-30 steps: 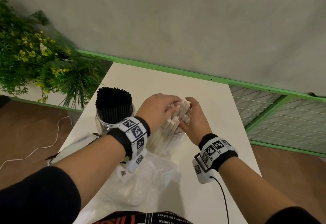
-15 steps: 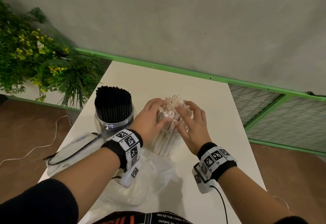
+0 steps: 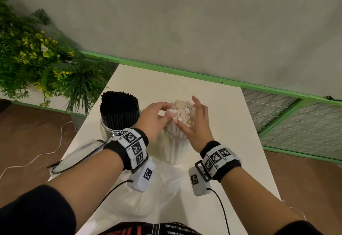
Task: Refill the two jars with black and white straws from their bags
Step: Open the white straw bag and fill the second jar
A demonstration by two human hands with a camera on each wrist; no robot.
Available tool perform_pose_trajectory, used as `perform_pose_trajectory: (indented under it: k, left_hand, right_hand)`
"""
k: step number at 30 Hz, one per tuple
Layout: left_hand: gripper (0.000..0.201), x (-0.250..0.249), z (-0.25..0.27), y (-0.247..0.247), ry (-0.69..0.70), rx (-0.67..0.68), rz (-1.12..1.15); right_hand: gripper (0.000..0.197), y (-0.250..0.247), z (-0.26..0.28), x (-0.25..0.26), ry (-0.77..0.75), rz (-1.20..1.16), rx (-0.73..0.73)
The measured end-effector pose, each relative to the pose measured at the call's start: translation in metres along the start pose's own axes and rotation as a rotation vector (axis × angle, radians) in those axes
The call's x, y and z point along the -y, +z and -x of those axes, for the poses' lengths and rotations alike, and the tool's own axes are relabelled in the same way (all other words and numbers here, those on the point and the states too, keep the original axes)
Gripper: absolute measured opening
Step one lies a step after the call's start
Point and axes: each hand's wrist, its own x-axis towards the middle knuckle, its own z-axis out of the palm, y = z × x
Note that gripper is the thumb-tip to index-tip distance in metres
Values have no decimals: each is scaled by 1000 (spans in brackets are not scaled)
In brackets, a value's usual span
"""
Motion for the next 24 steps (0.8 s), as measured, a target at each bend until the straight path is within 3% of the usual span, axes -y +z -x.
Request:
perform_pose_trajectory:
  k: [4, 10, 14, 18, 24]
  left_hand:
    - [31, 8, 14, -2, 104, 23, -99]
    - [15, 9, 18, 3, 277, -31, -113]
    - [9, 9, 16, 4, 321, -52, -117]
    - [9, 9, 11, 2, 248, -101, -132]
    - [13, 12, 8, 3, 222, -34, -257]
  right_hand:
    - [68, 3, 17, -15, -80, 163, -64]
    - [38, -10, 21, -10, -392, 411, -17]
    - [27, -12, 19, -14, -358, 323, -47]
    - [29, -7, 18, -9, -326, 303, -43]
    - [30, 0, 19, -11, -319, 337, -61]
